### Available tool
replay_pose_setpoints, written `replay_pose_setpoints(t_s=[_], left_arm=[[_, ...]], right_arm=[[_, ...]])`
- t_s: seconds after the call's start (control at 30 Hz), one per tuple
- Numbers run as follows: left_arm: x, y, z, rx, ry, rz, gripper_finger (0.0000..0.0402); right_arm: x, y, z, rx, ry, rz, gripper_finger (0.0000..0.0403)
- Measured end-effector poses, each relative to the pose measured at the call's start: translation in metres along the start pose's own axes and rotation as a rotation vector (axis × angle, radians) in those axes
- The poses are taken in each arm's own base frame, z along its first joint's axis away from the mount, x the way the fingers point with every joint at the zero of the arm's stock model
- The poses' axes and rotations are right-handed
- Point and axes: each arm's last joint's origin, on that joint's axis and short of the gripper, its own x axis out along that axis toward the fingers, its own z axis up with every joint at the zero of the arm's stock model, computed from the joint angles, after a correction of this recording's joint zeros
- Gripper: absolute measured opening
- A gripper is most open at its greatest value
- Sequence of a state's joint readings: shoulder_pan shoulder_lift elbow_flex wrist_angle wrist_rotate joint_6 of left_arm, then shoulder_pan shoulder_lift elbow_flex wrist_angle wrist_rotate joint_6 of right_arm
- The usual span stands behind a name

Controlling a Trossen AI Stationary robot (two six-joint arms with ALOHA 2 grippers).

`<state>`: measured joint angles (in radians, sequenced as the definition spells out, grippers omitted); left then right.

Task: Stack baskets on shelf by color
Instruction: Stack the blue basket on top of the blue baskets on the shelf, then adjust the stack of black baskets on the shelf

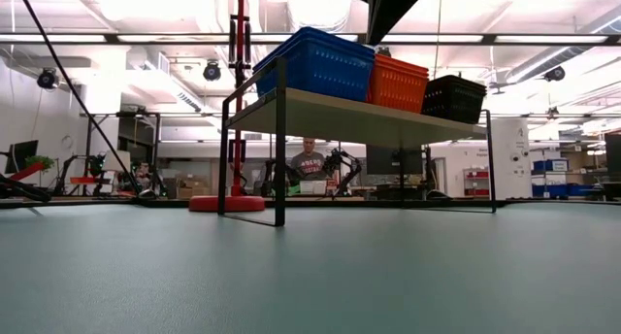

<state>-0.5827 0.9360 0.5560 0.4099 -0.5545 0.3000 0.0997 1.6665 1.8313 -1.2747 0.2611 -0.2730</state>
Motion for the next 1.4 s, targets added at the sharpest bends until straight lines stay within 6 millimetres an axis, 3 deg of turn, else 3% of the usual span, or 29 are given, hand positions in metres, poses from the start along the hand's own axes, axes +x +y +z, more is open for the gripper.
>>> replay_pose_setpoints(t_s=[0.17,0.33,0.47,0.7,0.97,1.4], left_arm=[[0.000,0.000,0.000,0.004,0.002,-0.001,0.0051],[0.000,-0.001,-0.005,0.032,0.043,-0.013,0.0051],[-0.001,-0.003,-0.014,0.061,0.087,-0.028,0.0051],[-0.010,-0.005,-0.037,0.100,0.121,-0.041,0.0051],[-0.032,0.006,-0.051,0.041,0.029,-0.004,0.0051],[-0.067,0.024,-0.102,-0.072,-0.111,0.168,0.0051]], right_arm=[[-0.020,0.014,-0.004,0.028,-0.084,0.070,0.0008],[-0.028,0.046,-0.014,-0.005,-0.265,0.079,0.0008],[-0.024,0.069,-0.034,-0.018,-0.459,0.073,0.0008],[0.004,0.089,-0.083,-0.025,-0.759,0.014,0.0008],[0.029,0.082,-0.132,-0.005,-0.997,-0.107,0.0008],[0.036,0.055,-0.181,0.077,-1.027,-0.220,0.0008]])
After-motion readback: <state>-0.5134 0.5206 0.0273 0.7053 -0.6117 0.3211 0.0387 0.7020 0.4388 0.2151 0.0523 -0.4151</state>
